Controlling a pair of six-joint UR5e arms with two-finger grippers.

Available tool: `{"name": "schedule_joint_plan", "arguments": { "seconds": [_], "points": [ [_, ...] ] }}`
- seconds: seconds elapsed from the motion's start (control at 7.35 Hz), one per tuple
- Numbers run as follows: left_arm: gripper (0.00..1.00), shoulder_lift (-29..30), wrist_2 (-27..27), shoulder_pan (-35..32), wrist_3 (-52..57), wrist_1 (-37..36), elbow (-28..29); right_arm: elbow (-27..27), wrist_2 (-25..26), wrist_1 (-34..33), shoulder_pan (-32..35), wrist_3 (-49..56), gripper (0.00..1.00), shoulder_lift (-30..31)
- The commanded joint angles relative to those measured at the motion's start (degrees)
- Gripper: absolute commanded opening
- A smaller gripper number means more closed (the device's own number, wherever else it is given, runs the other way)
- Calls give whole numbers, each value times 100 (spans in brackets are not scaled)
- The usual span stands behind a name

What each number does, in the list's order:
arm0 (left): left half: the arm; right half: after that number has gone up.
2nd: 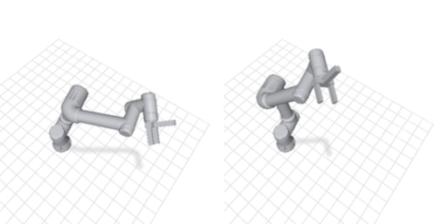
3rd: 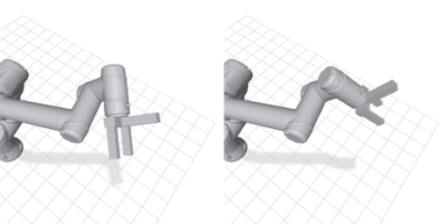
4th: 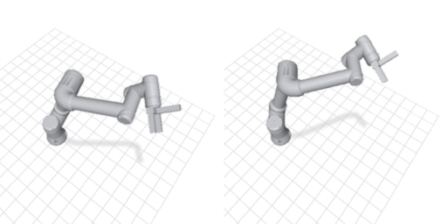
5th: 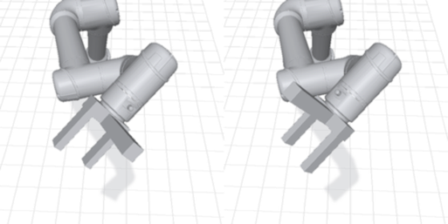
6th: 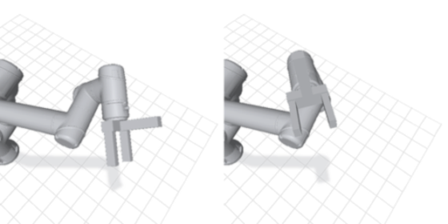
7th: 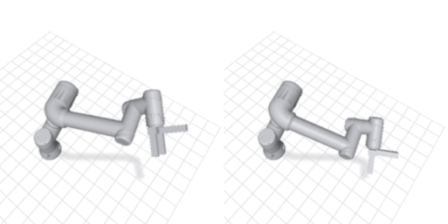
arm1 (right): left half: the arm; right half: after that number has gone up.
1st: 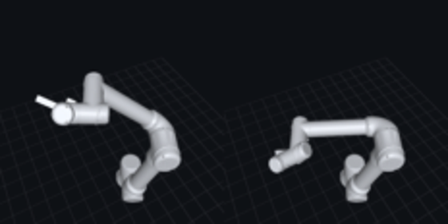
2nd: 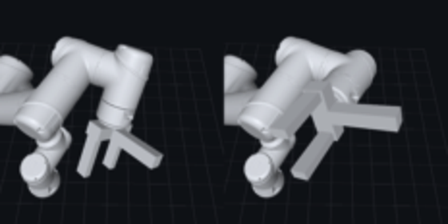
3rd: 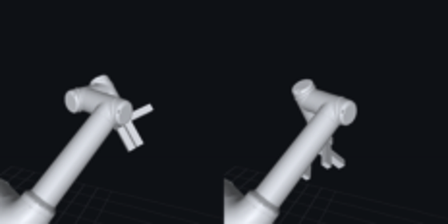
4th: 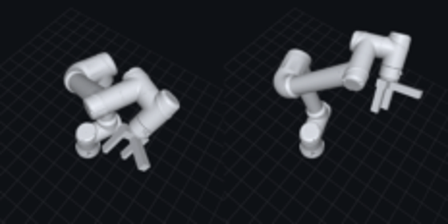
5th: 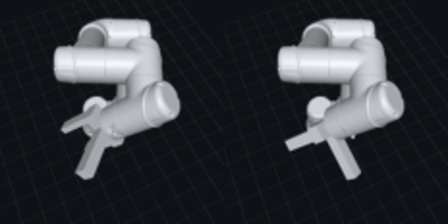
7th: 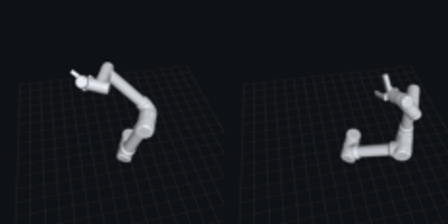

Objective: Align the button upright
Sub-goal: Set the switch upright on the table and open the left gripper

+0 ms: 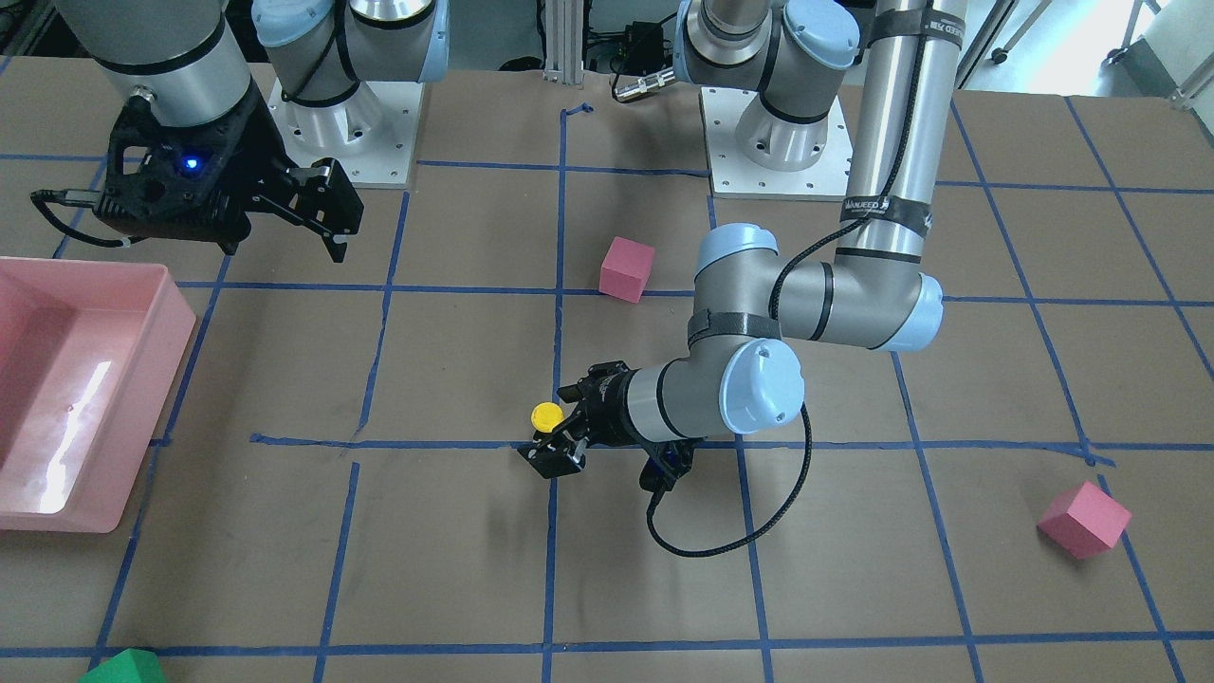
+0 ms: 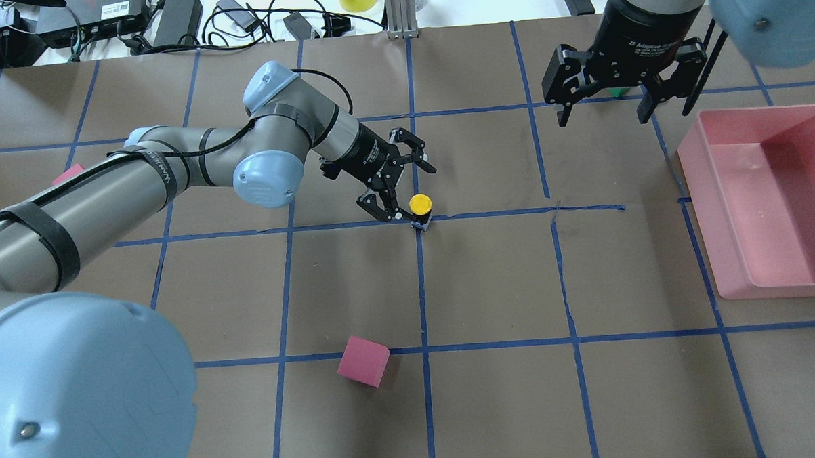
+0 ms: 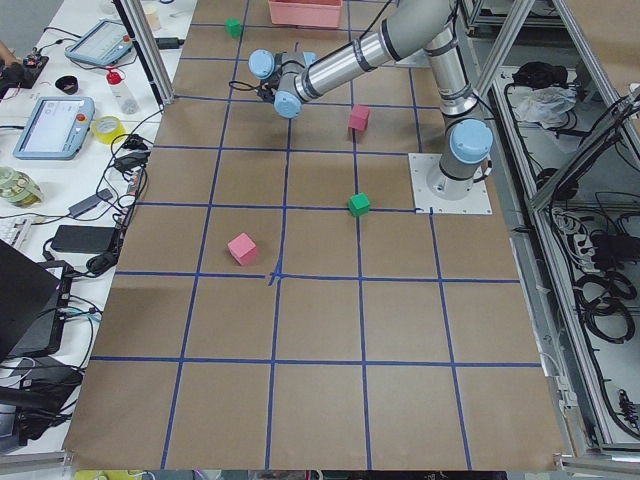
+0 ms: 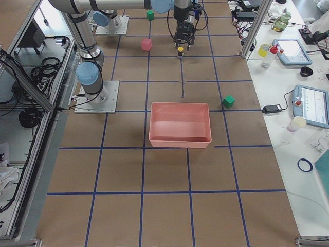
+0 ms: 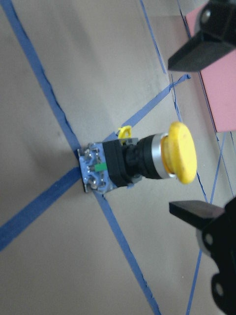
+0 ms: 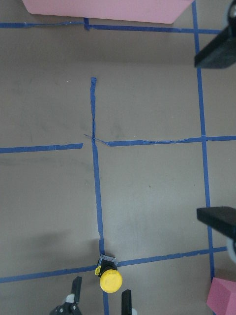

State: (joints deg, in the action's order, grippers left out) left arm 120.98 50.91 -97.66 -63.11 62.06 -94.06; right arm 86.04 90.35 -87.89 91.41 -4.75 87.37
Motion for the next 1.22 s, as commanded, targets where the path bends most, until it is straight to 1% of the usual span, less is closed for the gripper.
{"name": "schedule_joint_plan", "arguments": {
  "seconds": [0.0,0.14,0.27,0.41,0.68,0.82,0.95,1.09],
  "points": [
    [100,-354,995,28,340,1049,919,0,0,0,0,0,100,0],
    [100,-643,1199,19,682,1411,1203,0,0,0,0,0,100,0],
    [100,-986,1645,-15,1164,1745,1292,0,0,0,0,0,100,0],
    [100,-1372,2181,-7,1882,2009,1293,0,9,9,0,0,100,0],
    [100,-2040,2772,63,3552,2432,1267,0,9,9,0,0,100,0],
    [100,-2305,3166,159,4578,2477,1241,0,0,9,0,0,100,0],
    [100,-2525,3527,221,5266,2487,1206,0,9,9,0,0,100,0],
    [100,-2579,3966,274,5917,2530,1058,0,9,9,0,0,100,0]
  ]
}}
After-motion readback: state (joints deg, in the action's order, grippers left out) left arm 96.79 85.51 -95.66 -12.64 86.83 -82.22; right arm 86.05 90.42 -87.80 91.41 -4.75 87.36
